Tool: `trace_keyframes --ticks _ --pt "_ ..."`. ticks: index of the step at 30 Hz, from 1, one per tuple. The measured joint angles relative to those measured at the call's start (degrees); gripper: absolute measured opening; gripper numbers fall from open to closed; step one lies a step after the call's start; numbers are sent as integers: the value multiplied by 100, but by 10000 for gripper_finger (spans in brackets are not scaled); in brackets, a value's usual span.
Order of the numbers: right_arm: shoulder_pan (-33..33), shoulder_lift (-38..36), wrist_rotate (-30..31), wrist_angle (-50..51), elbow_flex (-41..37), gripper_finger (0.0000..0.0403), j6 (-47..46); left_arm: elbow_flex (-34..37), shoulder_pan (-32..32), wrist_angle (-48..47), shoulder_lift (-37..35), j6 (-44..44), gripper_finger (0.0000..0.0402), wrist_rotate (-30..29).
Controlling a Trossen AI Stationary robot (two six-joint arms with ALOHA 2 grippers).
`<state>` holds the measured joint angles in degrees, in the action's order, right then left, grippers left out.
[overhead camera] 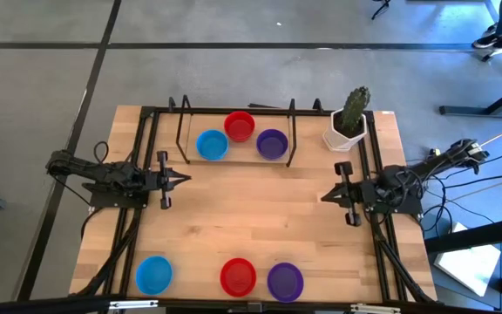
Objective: Pick & Place Mini bowls
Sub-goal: Stack the blue bowl on top of the blue bowl on the shelf
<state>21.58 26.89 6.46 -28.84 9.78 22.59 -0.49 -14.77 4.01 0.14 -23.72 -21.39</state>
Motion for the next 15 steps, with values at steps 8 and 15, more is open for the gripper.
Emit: trace_keyframes --ticks 8,15 --pt "0 0 -1 -2 0 8 -140 2 0 -33 1 568 8 50" --pt "0 -2 0 -3 0 10 -60 0 1 -35 0 472 4 52"
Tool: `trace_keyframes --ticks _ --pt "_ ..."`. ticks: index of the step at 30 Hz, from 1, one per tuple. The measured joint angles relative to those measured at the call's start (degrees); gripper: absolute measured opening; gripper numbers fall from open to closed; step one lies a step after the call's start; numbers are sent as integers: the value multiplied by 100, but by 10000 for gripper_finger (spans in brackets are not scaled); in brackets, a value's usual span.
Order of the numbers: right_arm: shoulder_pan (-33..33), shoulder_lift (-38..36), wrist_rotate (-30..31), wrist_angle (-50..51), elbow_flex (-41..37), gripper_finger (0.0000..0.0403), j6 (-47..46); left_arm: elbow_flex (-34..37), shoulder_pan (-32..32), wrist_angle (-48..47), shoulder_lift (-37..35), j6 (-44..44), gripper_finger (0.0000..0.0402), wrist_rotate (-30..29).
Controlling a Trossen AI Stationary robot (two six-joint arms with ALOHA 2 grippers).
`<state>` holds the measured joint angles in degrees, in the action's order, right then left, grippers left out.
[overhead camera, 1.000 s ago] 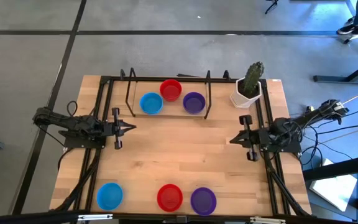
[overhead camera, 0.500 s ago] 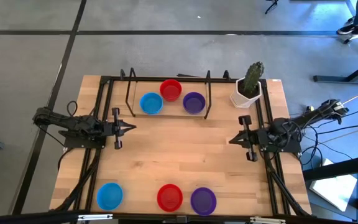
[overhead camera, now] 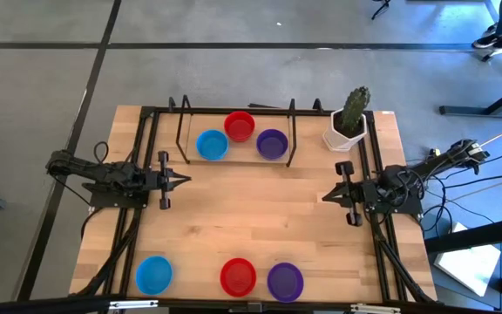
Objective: Pick & Place Mini bowls
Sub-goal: Stack the blue bowl on top of the blue bowl on the shelf
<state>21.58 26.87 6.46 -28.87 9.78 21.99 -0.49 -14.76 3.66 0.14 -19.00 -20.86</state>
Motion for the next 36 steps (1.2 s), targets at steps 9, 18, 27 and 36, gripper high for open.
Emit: trace_keyframes --ticks 9,18,27,36 --pt "0 13 0 1 2 18 -77 2 -2 0 2 -25 7 -2" --pt "0 39 0 15 2 18 -20 -126 -66 29 18 -255 3 1103" --pt "0 39 0 51 4 18 30 -1506 -733 -54 1427 -22 3 1052" --pt "0 39 0 51 4 18 -20 -4705 -1606 -2845 4463 542 5 -271"
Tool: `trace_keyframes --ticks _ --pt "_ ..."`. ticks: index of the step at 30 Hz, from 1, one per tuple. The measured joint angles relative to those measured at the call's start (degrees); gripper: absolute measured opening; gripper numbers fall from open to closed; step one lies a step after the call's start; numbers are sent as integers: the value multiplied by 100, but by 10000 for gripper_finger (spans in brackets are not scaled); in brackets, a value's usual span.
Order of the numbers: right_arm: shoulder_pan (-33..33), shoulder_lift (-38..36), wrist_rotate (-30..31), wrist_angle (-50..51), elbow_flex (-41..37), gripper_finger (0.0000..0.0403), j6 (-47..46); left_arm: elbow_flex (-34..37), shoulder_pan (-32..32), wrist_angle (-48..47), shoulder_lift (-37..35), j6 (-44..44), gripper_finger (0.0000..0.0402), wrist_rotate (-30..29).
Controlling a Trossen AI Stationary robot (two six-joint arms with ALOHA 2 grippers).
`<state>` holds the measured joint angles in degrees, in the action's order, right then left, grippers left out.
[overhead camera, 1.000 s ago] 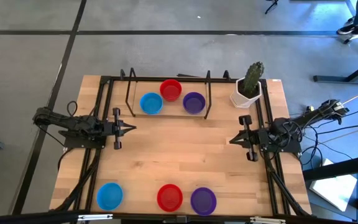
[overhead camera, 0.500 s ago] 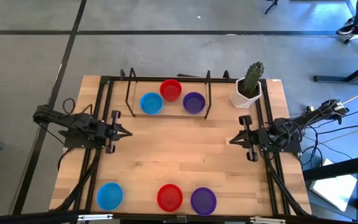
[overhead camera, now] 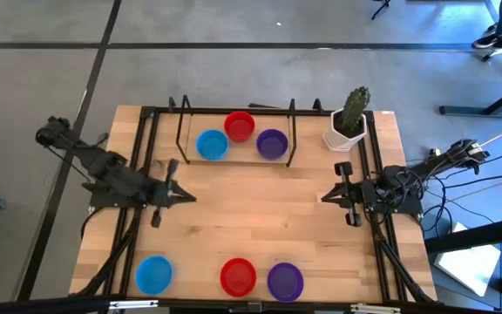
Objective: Pick & Place Mini bowls
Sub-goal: Stack the blue bowl on top of the blue bowl on the shelf
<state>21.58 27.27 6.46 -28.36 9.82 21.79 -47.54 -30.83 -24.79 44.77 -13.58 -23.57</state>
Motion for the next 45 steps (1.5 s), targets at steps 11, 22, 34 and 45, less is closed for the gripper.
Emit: trace_keyframes --ticks 11,22,34,45 --pt "0 0 -2 42 0 18 -47 -2280 -722 -4066 2375 3487 25 685" --pt "0 0 -1 39 0 18 -269 -2125 -1663 -4082 3528 5922 130 1065" --pt "0 0 -2 39 0 18 -332 -2125 -2741 -3423 4857 6565 225 1260" --pt "0 0 -2 39 0 18 -355 -2121 -3080 -3580 5351 7003 226 1116"
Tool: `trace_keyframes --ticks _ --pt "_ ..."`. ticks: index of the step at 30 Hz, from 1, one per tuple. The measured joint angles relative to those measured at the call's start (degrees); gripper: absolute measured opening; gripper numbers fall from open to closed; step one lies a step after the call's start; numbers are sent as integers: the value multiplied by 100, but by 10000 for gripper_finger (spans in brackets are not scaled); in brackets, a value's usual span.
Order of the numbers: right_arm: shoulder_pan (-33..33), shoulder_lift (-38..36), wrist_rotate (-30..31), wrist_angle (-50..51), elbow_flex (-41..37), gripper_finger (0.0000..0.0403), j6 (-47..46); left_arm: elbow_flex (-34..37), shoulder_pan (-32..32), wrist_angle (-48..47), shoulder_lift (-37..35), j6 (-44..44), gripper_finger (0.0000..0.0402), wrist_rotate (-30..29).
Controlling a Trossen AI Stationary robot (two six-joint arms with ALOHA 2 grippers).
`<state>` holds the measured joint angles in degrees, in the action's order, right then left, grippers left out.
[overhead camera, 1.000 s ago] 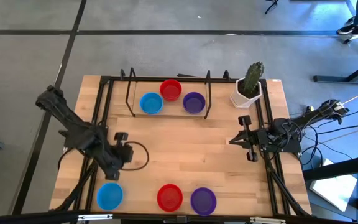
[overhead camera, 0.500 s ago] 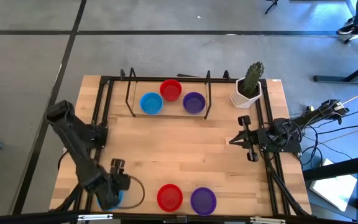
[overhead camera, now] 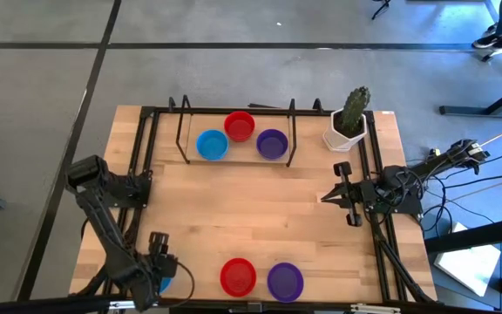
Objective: Pick & Place Mini bowls
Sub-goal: Stack the blue bowl on top of the blue bowl on the shelf
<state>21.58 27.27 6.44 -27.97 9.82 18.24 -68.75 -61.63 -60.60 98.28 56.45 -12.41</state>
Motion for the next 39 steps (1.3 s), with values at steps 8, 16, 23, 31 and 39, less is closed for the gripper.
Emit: trace_keyframes --ticks 8,16,23,31,39 --pt "0 0 0 2 0 18 0 0 6 -51 129 125 224 -167" --pt "0 0 -2 20 0 18 0 2 4 -48 447 244 226 98" --pt "0 0 0 26 0 18 0 2 65 -48 835 -104 226 255" --pt "0 0 -2 39 0 18 0 2 103 -46 1012 -280 222 357" --pt "1 0 -1 39 0 18 0 2 120 -57 1014 -484 118 360"
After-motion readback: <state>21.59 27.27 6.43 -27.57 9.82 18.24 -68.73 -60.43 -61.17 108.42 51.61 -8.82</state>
